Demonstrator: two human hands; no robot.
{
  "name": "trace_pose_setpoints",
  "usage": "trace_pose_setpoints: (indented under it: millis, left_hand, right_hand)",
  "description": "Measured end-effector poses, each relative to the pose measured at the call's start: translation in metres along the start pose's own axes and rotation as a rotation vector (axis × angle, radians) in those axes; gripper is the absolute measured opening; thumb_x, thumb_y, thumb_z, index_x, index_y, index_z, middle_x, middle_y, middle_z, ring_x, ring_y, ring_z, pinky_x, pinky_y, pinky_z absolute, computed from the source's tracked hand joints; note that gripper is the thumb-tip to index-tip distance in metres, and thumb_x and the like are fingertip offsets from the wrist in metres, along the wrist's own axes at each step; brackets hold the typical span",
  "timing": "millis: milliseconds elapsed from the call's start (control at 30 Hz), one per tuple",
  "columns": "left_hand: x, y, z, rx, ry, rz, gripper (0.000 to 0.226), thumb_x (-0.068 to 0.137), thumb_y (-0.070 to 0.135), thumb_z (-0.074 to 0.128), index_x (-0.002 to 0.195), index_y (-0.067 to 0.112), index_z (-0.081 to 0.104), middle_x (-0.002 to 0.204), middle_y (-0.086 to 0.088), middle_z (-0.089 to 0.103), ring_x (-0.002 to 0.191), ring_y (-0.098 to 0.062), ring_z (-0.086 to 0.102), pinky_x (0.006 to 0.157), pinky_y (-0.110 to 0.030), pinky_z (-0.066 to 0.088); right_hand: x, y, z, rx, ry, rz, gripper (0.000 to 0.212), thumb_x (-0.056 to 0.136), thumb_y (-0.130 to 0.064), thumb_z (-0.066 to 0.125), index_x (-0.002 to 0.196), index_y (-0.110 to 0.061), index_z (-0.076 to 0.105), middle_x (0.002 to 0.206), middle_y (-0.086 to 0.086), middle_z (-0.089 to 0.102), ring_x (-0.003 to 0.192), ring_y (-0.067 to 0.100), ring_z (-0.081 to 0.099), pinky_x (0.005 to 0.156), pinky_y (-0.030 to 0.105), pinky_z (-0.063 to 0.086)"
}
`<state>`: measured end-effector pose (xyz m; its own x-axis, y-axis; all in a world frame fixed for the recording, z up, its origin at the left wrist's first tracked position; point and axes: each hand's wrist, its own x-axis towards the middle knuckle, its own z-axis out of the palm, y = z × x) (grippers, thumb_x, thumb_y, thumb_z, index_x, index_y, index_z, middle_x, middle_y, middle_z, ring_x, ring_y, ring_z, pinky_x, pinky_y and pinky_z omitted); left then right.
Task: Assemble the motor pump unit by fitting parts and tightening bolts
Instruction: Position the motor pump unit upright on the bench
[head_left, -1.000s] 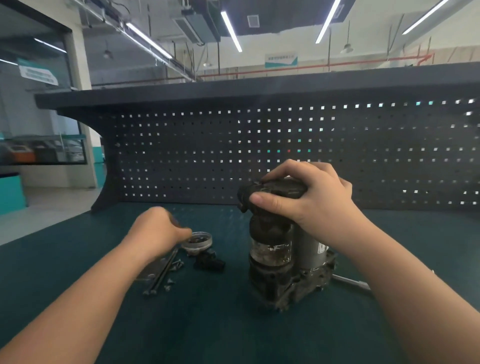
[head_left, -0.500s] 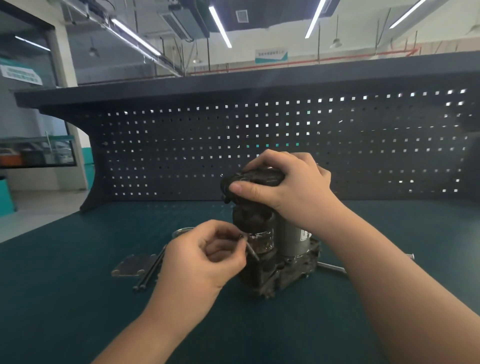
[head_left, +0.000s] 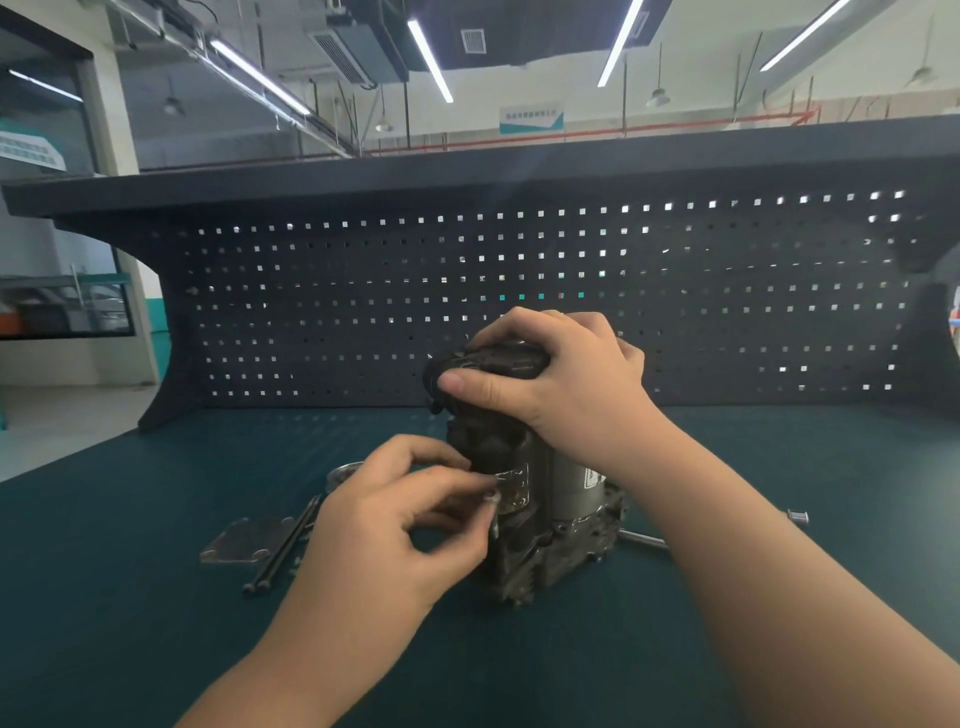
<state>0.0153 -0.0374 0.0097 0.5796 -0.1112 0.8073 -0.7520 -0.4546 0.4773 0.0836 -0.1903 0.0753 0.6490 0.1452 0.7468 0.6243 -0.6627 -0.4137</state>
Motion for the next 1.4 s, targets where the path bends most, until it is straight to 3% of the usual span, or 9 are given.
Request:
trace_pose_setpoints:
  millis: [200, 367, 467, 633, 867, 1033, 1133, 1233, 1400]
  left_hand:
    - [0.001, -0.002, -0.002, 0.283, 0.02, 0.085, 0.017, 0.082, 0.034, 0.068, 0.093, 0.026, 0.078, 0.088, 0.017, 0.056, 0.079, -0.002, 0.059, 0.071, -0.007, 0.041]
    - [-0.001, -0.001, -0.001, 0.6, -0.009, 0.264, 0.03, 0.09, 0.035, 0.054, 0.096, 0.017, 0.078, 0.085, 0.008, 0.058, 0.067, -0.007, 0.057, 0.054, -0.031, 0.051]
    - [-0.005, -0.003, 0.003, 0.73, 0.028, 0.363, 0.028, 0.092, 0.027, 0.053, 0.094, 0.012, 0.077, 0.084, 0.002, 0.063, 0.061, -0.014, 0.058, 0.047, -0.034, 0.05]
    - [-0.018, -0.013, 0.009, 0.631, 0.125, 0.391, 0.033, 0.09, 0.028, 0.058, 0.114, 0.01, 0.072, 0.108, -0.005, 0.066, 0.088, -0.014, 0.064, 0.07, -0.032, 0.056]
    - [-0.017, -0.022, 0.015, 0.53, 0.067, 0.301, 0.029, 0.087, 0.034, 0.056, 0.087, 0.015, 0.079, 0.112, -0.003, 0.06, 0.1, -0.016, 0.053, 0.078, -0.032, 0.05]
    - [0.004, -0.019, 0.007, 0.298, 0.207, 0.196, 0.048, 0.082, 0.045, 0.059, 0.124, 0.022, 0.055, 0.132, 0.003, 0.034, 0.129, -0.004, 0.036, 0.11, -0.013, 0.025]
    - [0.044, -0.007, 0.005, 0.195, 0.184, 0.227, 0.049, 0.084, 0.041, 0.058, 0.129, 0.026, 0.047, 0.134, 0.013, 0.041, 0.133, 0.003, 0.034, 0.112, -0.016, 0.026]
    - [0.07, 0.001, 0.017, 0.123, 0.018, 0.264, 0.04, 0.087, 0.036, 0.052, 0.126, 0.029, 0.05, 0.13, 0.021, 0.051, 0.125, 0.002, 0.047, 0.109, -0.026, 0.036]
    - [0.079, 0.002, 0.022, 0.094, -0.094, 0.206, 0.043, 0.085, 0.046, 0.051, 0.128, 0.041, 0.051, 0.116, 0.025, 0.063, 0.11, 0.0, 0.058, 0.098, -0.024, 0.045]
  right_hand:
    - [-0.001, 0.0, -0.002, -0.002, -0.017, -0.002, 0.063, 0.048, -0.092, 0.044, 0.095, -0.052, 0.056, 0.1, -0.025, 0.059, 0.115, 0.004, 0.032, 0.09, 0.033, 0.011]
    - [-0.001, 0.001, -0.003, -0.004, -0.026, -0.009, 0.064, 0.049, -0.093, 0.043, 0.095, -0.051, 0.056, 0.098, -0.025, 0.059, 0.116, 0.004, 0.031, 0.089, 0.033, 0.01]
    - [-0.002, 0.001, -0.004, -0.016, -0.025, -0.016, 0.064, 0.05, -0.094, 0.041, 0.096, -0.052, 0.055, 0.097, -0.027, 0.058, 0.114, 0.002, 0.029, 0.081, 0.026, 0.007]
    - [-0.002, 0.0, -0.005, -0.004, -0.044, -0.003, 0.063, 0.05, -0.093, 0.041, 0.096, -0.051, 0.055, 0.098, -0.026, 0.058, 0.115, 0.003, 0.029, 0.089, 0.033, 0.009]
    - [-0.004, -0.001, -0.006, -0.016, -0.05, -0.011, 0.061, 0.052, -0.093, 0.039, 0.094, -0.052, 0.055, 0.096, -0.027, 0.056, 0.114, 0.002, 0.03, 0.09, 0.033, 0.01]
    - [-0.004, -0.002, -0.014, 0.103, -0.1, 0.026, 0.04, 0.08, -0.077, 0.033, 0.086, -0.047, 0.06, 0.093, -0.034, 0.054, 0.115, -0.003, 0.029, 0.101, 0.034, 0.009]
    - [-0.003, 0.0, -0.021, 0.249, -0.149, 0.046, 0.022, 0.096, -0.039, 0.047, 0.092, -0.056, 0.062, 0.124, -0.036, 0.048, 0.125, -0.009, 0.022, 0.112, 0.036, 0.006]
    - [-0.005, 0.005, -0.03, 0.39, -0.172, 0.041, 0.049, 0.095, -0.019, 0.047, 0.118, -0.063, 0.042, 0.138, -0.033, 0.034, 0.138, -0.008, 0.012, 0.118, 0.044, 0.009]
    - [-0.006, 0.013, -0.036, 0.279, -0.164, 0.072, 0.055, 0.099, -0.027, 0.035, 0.145, -0.051, 0.018, 0.15, -0.029, 0.017, 0.141, -0.008, -0.007, 0.119, 0.044, -0.002]
